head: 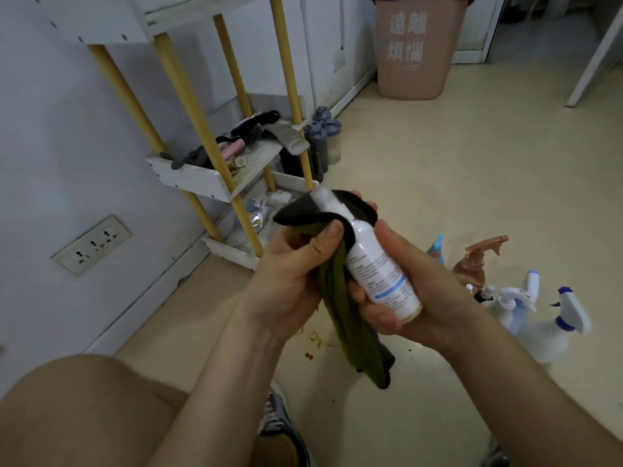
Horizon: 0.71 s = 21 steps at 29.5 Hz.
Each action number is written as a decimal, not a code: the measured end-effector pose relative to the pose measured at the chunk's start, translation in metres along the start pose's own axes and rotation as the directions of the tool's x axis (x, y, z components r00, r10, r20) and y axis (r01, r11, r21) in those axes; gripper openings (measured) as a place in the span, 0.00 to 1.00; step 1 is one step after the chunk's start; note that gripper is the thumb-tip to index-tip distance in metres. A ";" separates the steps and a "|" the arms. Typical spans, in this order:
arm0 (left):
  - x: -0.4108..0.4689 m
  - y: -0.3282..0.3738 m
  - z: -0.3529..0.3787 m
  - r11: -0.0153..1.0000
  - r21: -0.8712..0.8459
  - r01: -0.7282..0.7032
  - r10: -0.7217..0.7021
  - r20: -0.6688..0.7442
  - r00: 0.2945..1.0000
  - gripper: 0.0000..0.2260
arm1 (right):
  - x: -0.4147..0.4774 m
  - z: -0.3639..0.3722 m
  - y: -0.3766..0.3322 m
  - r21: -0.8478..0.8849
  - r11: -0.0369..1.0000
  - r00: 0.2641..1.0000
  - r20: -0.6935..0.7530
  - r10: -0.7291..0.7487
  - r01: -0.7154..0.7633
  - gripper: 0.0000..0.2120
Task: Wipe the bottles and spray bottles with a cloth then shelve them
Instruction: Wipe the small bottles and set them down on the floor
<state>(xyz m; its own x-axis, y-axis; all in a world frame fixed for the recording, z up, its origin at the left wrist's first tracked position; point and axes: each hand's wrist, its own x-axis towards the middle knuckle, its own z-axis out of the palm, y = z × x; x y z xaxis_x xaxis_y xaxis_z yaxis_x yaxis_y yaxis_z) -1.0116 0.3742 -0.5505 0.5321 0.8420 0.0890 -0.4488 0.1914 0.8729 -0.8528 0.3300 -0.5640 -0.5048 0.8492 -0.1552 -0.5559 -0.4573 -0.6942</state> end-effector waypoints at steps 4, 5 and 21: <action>0.005 -0.003 0.005 0.996 -0.083 0.016 -0.032 -0.199 0.979 0.07 | 0.011 0.016 0.016 -0.564 0.817 0.871 -0.335 -0.358 0.118 0.24; 0.006 -0.006 0.010 0.996 -0.084 0.012 -0.035 -0.276 0.960 0.05 | 0.014 0.019 0.026 -0.738 0.662 0.772 -0.342 -0.535 0.132 0.23; -0.008 -0.028 0.023 0.994 0.102 0.039 -0.014 -0.232 0.973 0.10 | 0.016 0.029 0.016 -0.423 0.884 0.651 -0.618 -0.441 0.198 0.15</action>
<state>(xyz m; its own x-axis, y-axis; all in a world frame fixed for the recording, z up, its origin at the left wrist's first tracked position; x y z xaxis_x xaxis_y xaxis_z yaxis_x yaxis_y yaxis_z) -0.9871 0.3501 -0.5646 0.3573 0.9332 -0.0375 -0.3525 0.1719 0.9199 -0.8894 0.3288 -0.5572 0.3245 0.9178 -0.2288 -0.3121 -0.1245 -0.9419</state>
